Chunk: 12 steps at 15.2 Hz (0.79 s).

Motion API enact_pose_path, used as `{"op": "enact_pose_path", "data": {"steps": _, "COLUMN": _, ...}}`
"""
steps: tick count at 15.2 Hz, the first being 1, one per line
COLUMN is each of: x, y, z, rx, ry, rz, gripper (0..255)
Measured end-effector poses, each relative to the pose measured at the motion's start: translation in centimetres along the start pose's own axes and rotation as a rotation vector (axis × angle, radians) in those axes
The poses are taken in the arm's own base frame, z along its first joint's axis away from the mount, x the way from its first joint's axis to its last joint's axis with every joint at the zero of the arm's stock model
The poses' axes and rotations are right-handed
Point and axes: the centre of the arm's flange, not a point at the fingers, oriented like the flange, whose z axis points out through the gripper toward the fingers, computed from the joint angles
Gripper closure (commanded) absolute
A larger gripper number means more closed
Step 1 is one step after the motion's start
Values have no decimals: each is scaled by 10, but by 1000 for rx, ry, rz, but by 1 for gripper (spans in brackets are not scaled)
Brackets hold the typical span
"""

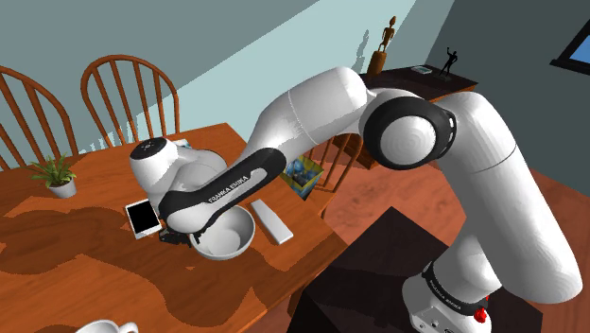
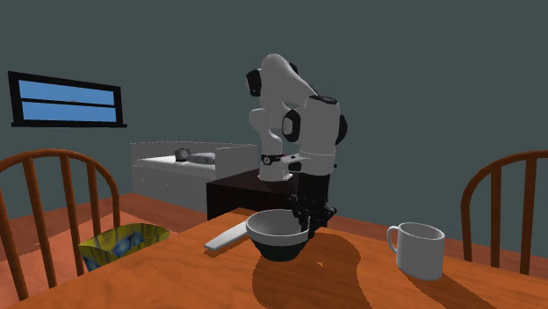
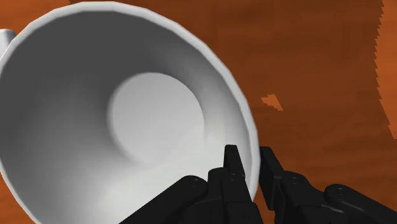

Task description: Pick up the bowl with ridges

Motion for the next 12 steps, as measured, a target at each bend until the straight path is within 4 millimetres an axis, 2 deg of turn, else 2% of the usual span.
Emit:
{"op": "enact_pose_path", "data": {"steps": 4, "x": 0, "y": 0, "z": -5, "rx": -1, "ry": 0, "rz": 0, "gripper": 255}}
{"op": "enact_pose_path", "data": {"steps": 12, "x": -2, "y": 6, "z": -45, "rx": -1, "ry": -1, "rz": 0, "gripper": 255}}
